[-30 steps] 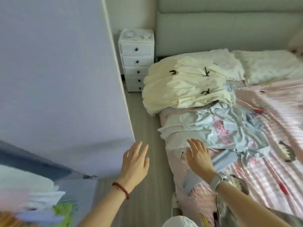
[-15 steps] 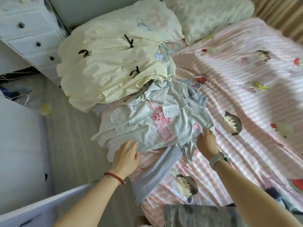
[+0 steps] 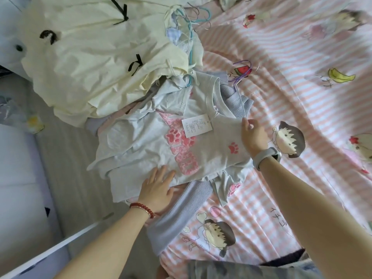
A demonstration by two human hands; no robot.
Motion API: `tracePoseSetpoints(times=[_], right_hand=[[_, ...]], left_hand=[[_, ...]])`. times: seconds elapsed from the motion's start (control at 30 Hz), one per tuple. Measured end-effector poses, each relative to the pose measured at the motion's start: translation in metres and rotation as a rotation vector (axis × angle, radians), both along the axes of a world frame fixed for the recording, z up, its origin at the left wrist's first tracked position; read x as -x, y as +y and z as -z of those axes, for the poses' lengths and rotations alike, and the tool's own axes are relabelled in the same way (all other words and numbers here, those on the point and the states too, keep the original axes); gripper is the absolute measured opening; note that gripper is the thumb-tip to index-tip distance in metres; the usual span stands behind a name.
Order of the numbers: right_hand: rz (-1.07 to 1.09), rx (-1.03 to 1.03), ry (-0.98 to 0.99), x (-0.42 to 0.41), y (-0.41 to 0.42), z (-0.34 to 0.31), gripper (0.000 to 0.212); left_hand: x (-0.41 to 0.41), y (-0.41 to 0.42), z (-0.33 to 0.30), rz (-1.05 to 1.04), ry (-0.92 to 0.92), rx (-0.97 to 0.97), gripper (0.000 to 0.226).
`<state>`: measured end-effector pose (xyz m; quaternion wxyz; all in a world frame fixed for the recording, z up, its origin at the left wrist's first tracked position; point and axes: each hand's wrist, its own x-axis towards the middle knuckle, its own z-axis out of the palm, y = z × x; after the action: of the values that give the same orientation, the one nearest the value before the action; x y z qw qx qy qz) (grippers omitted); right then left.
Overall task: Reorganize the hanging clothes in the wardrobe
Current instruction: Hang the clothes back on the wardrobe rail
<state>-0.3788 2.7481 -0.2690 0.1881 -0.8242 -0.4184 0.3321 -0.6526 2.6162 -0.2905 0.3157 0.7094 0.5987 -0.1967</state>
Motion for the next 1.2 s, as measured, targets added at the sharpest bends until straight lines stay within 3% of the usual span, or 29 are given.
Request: tracePoseSetpoints(times=[0.13,0.23,0.43,0.57,0.67,0.8,0.93,1.07,1.2], right_hand=[[0.002,-0.123,0.006,0.014,-0.013,-0.012,0.036],[0.106,-0.159,0.075,0.025,-0.052,-0.017,0.042],[0.173,-0.229,0.236,0.033,-0.134,-0.033,0.051],[0.086,-0.234,0.236,0.017,-0.165,-0.052,0.041],[-0.062,-0.286,0.188,0.001,-0.191,-0.073,0.023],[-0.187,-0.267,0.033,-0.009,-0.210,-0.090,0.021],[-0.276,-0.169,-0.049,-0.003,-0.212,-0.094,0.027],[-0.490,-0.268,-0.113,0.027,-0.203,-0.095,0.028],[-0.697,-0.310,-0.170,0.085,-0.192,-0.100,0.021]], left_hand=[[0.008,0.008,-0.007,0.025,-0.004,0.056,0.050],[0.007,0.020,-0.026,-0.071,-0.067,0.049,0.044],[-0.009,0.066,-0.077,-0.122,-0.225,-0.269,0.051],[-0.029,0.100,-0.110,0.018,-0.204,-0.491,0.059],[-0.046,0.112,-0.125,0.181,-0.121,-0.448,0.057],[-0.045,0.092,-0.139,0.222,-0.126,-0.322,0.030],[0.001,0.033,-0.149,0.040,-0.188,-0.195,0.031],[0.061,-0.036,-0.162,-0.236,-0.368,-0.257,0.039],[0.117,-0.096,-0.177,-0.468,-0.406,-0.383,0.040]])
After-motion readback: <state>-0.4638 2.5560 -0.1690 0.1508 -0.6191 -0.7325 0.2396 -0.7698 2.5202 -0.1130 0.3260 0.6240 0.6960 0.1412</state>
